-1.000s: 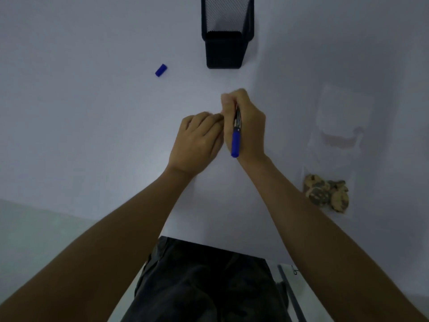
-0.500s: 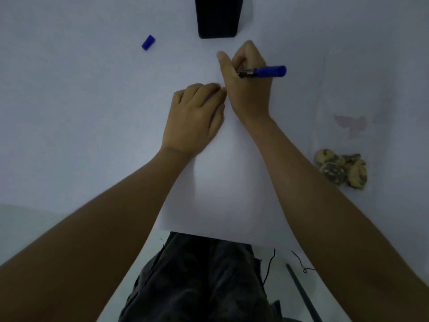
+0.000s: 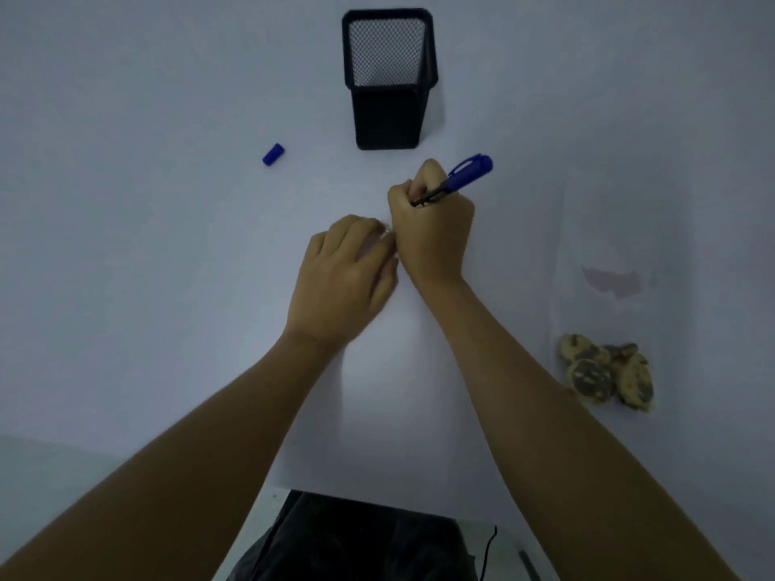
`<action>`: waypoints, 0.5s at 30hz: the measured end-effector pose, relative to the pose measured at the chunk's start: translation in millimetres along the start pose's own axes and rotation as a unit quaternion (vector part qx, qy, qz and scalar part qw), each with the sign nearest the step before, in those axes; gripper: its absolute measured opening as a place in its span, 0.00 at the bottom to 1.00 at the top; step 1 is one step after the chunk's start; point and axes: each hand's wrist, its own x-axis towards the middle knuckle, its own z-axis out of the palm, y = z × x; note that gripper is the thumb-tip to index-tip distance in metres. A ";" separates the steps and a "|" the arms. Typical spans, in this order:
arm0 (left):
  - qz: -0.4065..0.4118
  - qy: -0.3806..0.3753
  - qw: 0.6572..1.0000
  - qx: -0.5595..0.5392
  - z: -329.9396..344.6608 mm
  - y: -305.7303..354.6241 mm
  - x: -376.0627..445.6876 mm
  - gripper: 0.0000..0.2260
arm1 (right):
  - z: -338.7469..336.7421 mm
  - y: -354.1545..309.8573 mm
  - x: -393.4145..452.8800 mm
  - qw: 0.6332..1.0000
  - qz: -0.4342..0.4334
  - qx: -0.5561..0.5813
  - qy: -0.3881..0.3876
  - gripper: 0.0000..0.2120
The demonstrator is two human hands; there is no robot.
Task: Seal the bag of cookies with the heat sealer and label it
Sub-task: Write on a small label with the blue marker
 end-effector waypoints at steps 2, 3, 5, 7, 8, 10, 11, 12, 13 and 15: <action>0.007 0.010 1.000 -0.002 1.1 0.1 -0.4 0.12 | 0.0 2.1 -0.5 1.000 0.011 -0.004 -0.004 0.15; 0.009 0.015 1.000 0.000 2.1 -0.1 -1.1 0.12 | -0.1 2.7 -1.4 1.000 0.012 -0.002 -0.003 0.15; 0.009 0.018 1.000 0.006 3.0 -0.4 -2.5 0.13 | 0.2 2.7 -3.3 1.000 0.006 -0.001 0.003 0.14; 0.006 0.012 1.000 0.007 2.8 -0.6 -3.2 0.13 | 1.0 2.0 -3.8 1.000 0.002 -0.002 0.011 0.14; 0.004 0.008 1.000 0.008 2.2 -0.7 -2.9 0.14 | 1.2 1.5 -3.6 1.000 0.000 -0.004 0.014 0.14; 0.000 0.003 1.000 0.010 1.4 0.0 -2.3 0.14 | 1.0 1.6 -3.6 1.000 -0.002 -0.002 0.014 0.13; -0.001 0.003 1.000 0.011 0.8 0.5 -2.2 0.13 | 0.7 2.2 -3.7 1.000 -0.002 0.001 0.015 0.13; -0.002 0.004 1.000 0.010 0.7 1.3 -2.6 0.13 | 0.3 3.2 -4.0 1.000 -0.003 0.006 0.015 0.13; -0.001 0.005 1.000 0.008 0.8 1.8 -2.7 0.13 | 0.0 3.9 -4.1 1.000 -0.004 0.011 0.016 0.13; 0.003 0.000 1.000 0.003 1.5 2.6 -3.0 0.12 | -0.5 3.6 -4.1 1.000 -0.011 0.012 0.016 0.13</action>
